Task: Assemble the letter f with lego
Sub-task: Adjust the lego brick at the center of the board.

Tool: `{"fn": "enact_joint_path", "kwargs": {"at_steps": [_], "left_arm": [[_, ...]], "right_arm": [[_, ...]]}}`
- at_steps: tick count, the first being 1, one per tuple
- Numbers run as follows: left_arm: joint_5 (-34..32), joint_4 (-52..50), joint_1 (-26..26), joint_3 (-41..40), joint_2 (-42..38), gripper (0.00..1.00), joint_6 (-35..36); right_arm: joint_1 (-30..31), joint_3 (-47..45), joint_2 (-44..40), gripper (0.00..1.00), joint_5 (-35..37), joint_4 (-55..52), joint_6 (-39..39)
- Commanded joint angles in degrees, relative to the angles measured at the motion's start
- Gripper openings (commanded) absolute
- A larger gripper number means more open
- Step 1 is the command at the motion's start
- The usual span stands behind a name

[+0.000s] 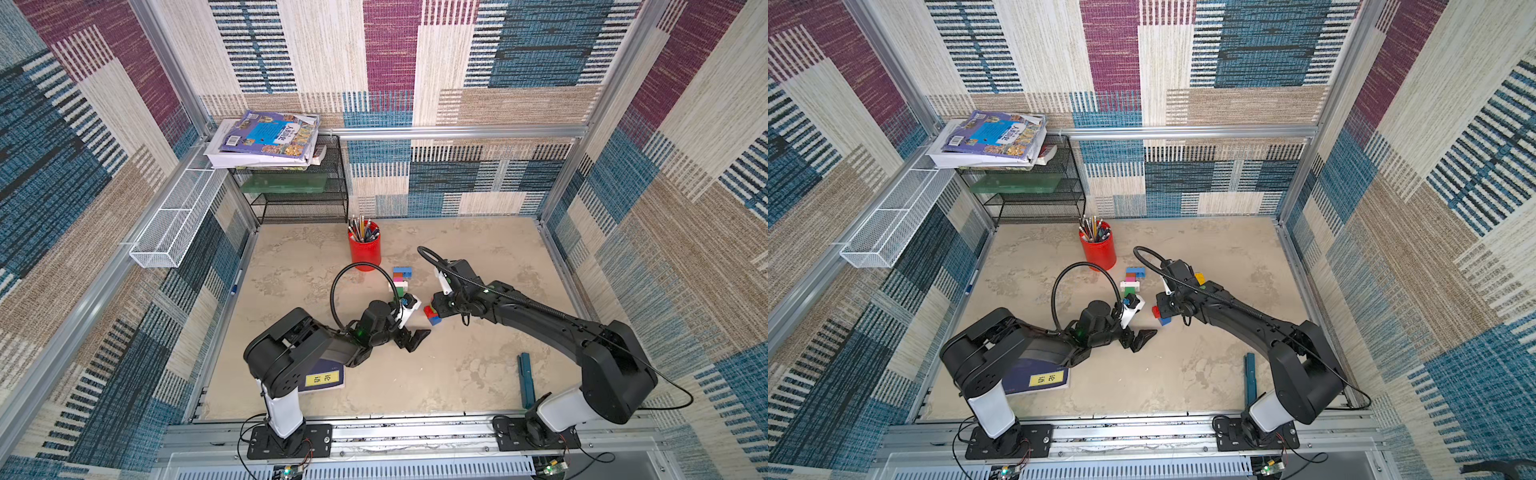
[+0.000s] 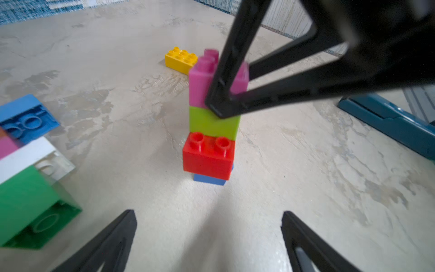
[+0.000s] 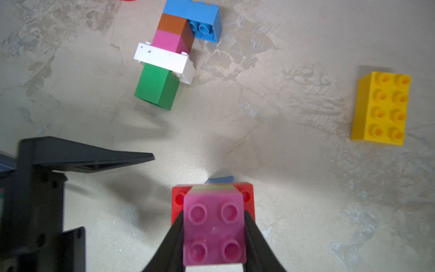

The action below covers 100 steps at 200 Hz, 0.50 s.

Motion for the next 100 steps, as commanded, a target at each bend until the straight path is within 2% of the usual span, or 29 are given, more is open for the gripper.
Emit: {"fn": "enact_joint_path", "kwargs": {"at_steps": [1,39,100], "left_arm": [[-3.4,-5.5,0.1,-0.9,-4.0,0.99,-0.1],[-6.9,-8.6,0.1,-2.8,-9.7,0.99,-0.4],[-8.8,-10.3,0.1,-3.9,-12.6,0.99,-1.2]], "right_arm": [[0.5,0.4,0.1,0.33,1.7,0.8,-1.1],[1.4,0.4,0.5,0.33,2.6,0.8,-1.3],[2.6,0.2,1.3,0.32,4.0,0.4,-1.2]]}}
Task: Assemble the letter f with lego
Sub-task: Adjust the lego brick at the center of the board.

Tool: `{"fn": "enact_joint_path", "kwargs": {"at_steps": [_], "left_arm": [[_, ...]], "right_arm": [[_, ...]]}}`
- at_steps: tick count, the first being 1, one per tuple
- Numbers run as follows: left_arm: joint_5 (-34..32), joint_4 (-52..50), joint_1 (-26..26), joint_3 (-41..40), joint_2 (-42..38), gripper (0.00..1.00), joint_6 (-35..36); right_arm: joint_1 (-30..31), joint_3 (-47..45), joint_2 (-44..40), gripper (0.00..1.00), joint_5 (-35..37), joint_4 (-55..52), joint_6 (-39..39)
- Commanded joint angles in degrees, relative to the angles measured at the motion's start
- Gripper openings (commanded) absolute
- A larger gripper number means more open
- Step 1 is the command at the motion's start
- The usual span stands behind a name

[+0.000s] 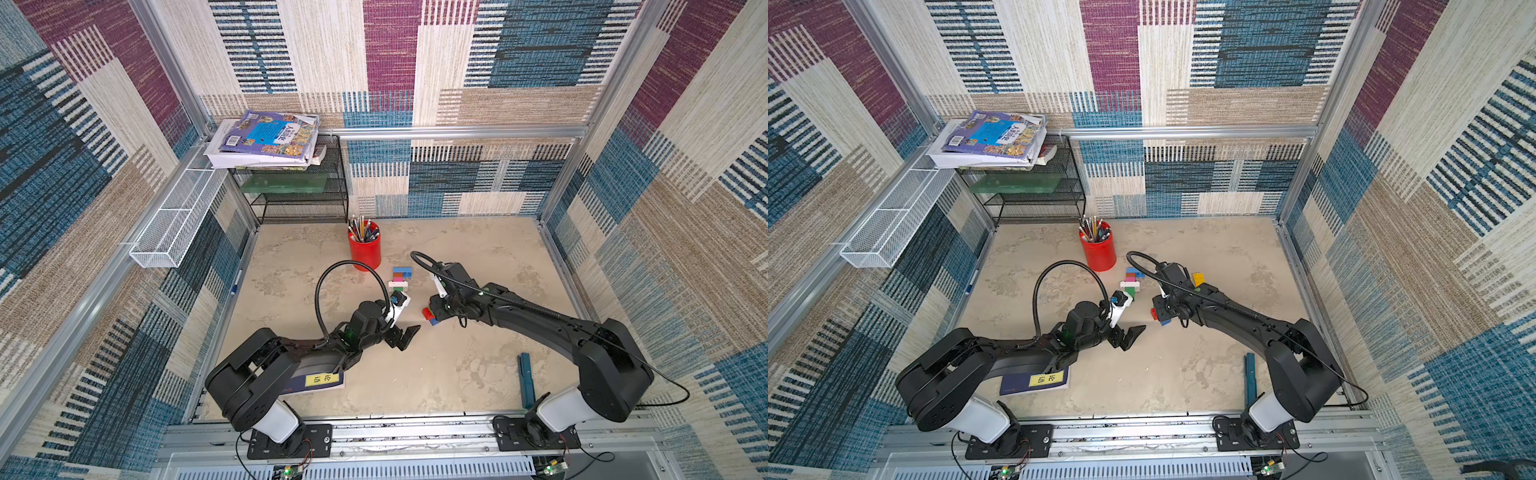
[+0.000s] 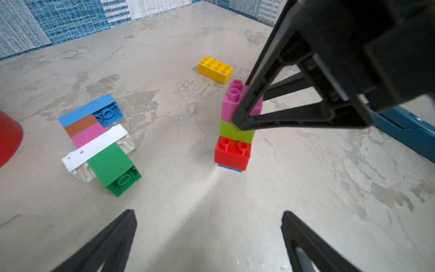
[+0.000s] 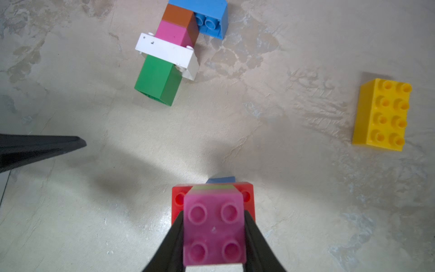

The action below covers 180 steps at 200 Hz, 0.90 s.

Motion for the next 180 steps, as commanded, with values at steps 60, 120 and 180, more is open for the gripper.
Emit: {"fn": "enact_joint_path", "kwargs": {"at_steps": [60,120,180], "left_arm": [[-2.5,-1.8,0.0,-0.4,-1.6,0.99,-0.8],[-2.8,-1.8,0.0,-0.4,-1.7,0.99,-1.1],[-2.9,-1.8,0.0,-0.4,-1.8,0.99,-1.1]], "right_arm": [[1.1,-0.1,0.3,0.3,1.4,-0.4,0.3],[1.3,-0.1,-0.6,0.3,1.2,-1.1,0.3],[2.1,-0.9,-0.3,0.28,1.9,-1.3,0.3]]}}
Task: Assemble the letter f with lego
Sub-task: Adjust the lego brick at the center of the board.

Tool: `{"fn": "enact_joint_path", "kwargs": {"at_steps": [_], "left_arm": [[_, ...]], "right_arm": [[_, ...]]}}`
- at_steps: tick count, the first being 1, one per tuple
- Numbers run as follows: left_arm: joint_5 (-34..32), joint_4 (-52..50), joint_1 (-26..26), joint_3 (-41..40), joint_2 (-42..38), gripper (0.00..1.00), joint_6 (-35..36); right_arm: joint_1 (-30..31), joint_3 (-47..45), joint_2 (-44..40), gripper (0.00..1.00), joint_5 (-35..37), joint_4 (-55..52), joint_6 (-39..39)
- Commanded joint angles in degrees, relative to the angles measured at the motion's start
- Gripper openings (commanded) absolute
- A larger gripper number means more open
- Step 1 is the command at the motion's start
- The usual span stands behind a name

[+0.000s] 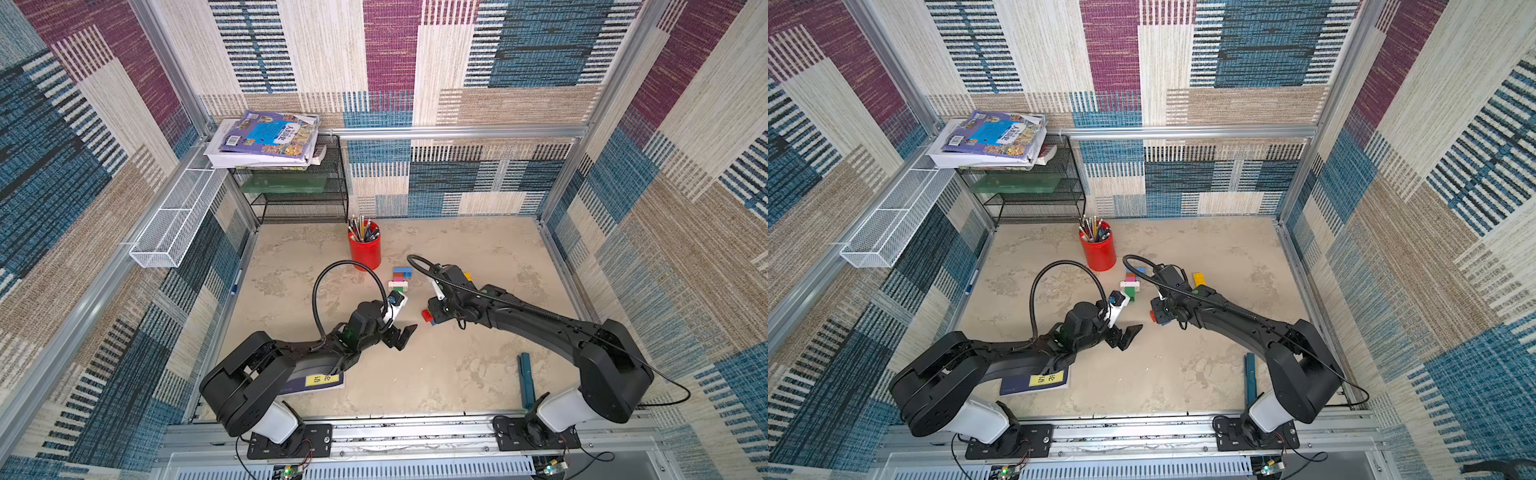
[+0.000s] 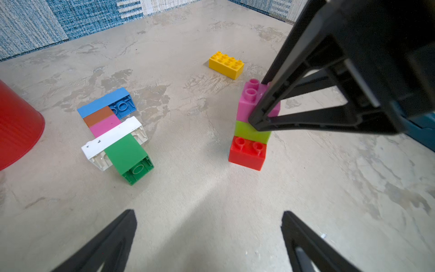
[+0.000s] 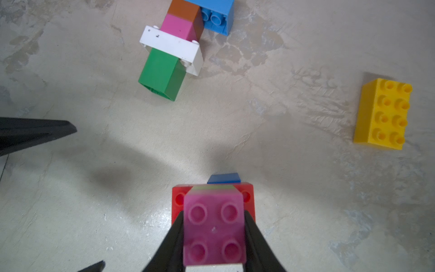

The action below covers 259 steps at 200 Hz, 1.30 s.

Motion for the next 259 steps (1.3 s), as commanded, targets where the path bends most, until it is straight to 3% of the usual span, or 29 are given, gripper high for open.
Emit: {"fn": "enact_joint_path", "kwargs": {"at_steps": [1,174,259], "left_arm": [[-0.2,0.2,0.0,0.0,-0.2,0.99,-1.0],[-1.5,0.2,0.0,-0.4,-1.6,0.99,-1.2],[-1.6,-2.1,0.0,-0.5,-2.7,0.99,-2.0]], "right_arm": [[0.4,-0.5,0.0,0.28,0.5,-0.8,0.3],[1.8,1.0,1.4,0.22,4.9,-4.3,-0.6],[0.8,1.1,2.3,0.19,3.5,-4.1,-2.6]]}}
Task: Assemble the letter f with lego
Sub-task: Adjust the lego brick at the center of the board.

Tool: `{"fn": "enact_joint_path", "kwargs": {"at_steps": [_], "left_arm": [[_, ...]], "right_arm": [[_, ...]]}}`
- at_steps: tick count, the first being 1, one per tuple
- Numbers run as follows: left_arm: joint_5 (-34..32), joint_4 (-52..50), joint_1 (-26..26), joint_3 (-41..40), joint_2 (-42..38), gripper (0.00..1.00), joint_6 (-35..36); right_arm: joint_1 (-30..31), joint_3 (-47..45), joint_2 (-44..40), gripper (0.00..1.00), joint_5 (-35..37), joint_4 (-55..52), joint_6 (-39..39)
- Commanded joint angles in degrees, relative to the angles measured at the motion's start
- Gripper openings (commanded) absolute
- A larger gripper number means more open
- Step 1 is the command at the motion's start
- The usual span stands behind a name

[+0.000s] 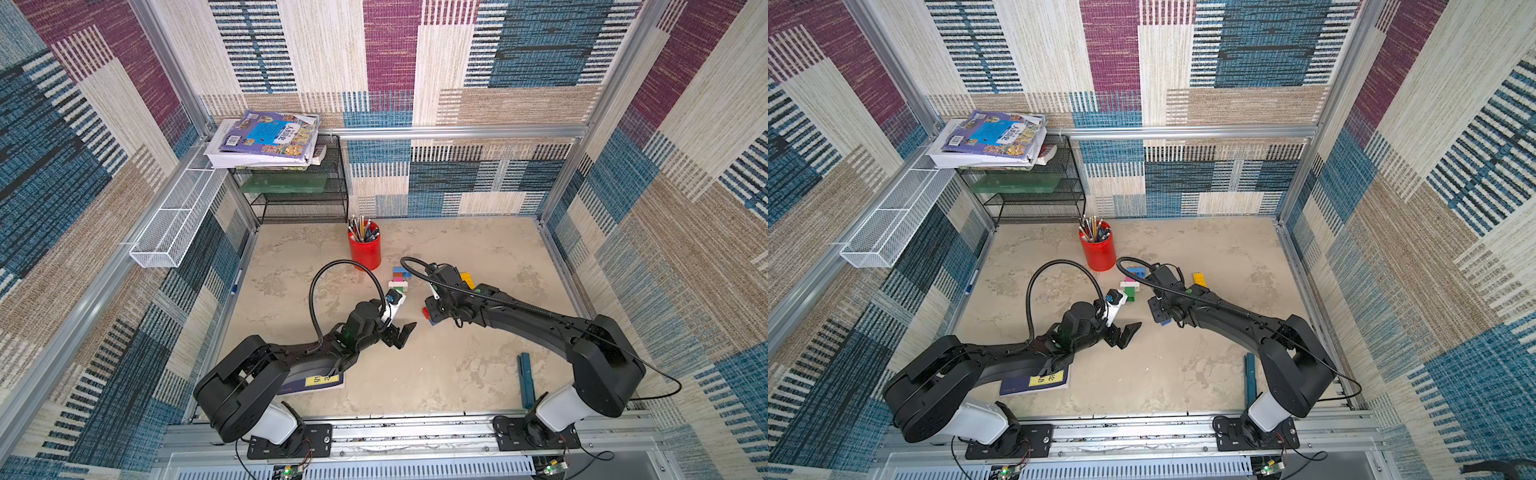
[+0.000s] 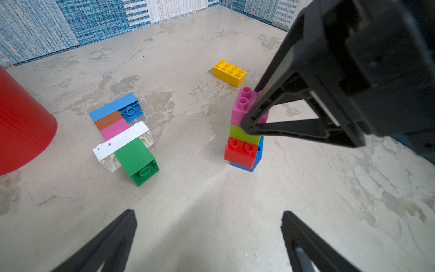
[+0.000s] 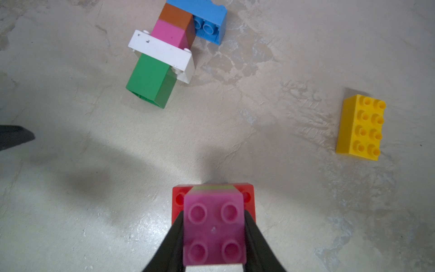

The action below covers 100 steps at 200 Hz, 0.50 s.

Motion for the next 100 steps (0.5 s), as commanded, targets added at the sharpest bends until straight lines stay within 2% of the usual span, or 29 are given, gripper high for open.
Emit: {"fn": "enact_joint_path", "kwargs": {"at_steps": [1,62,100], "left_arm": [[-0.1,-1.5,0.0,-0.1,-0.5,0.99,-0.9],[-0.5,-2.2,0.0,-0.1,-1.1,0.99,-1.1],[-0.6,-2.6,0.0,-0.1,-1.4,0.99,-1.2]], "right_arm": [[-0.1,-0.8,-0.3,0.19,-1.3,-3.8,-0.8],[1.0,-3.4,-2.0,0.17,-4.4,-1.4,-1.0],[1.0,-5.0,-1.6,0.16,-4.1,-0.3,-0.3]]}}
